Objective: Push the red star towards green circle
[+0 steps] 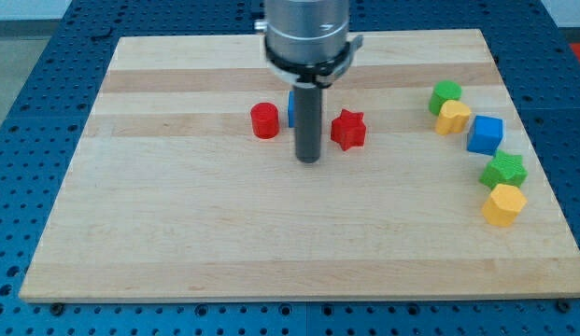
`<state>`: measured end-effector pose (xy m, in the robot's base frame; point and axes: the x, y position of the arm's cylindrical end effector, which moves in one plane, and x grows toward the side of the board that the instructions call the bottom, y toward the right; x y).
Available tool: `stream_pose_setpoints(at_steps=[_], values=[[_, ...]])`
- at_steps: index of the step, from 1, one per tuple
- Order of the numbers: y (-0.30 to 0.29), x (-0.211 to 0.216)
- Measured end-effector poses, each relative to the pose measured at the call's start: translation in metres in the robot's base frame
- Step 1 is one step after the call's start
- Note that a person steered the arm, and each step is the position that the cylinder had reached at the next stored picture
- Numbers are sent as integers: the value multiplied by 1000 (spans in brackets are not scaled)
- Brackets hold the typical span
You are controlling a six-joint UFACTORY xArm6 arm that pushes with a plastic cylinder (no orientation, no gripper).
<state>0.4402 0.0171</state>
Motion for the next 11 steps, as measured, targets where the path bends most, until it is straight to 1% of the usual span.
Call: stream_pose_setpoints(at_steps=[2, 3, 5, 6, 7, 8, 11], values=[[72, -53], [89, -66], [109, -86], [101, -85], [77, -85], [74, -97], [111, -123]])
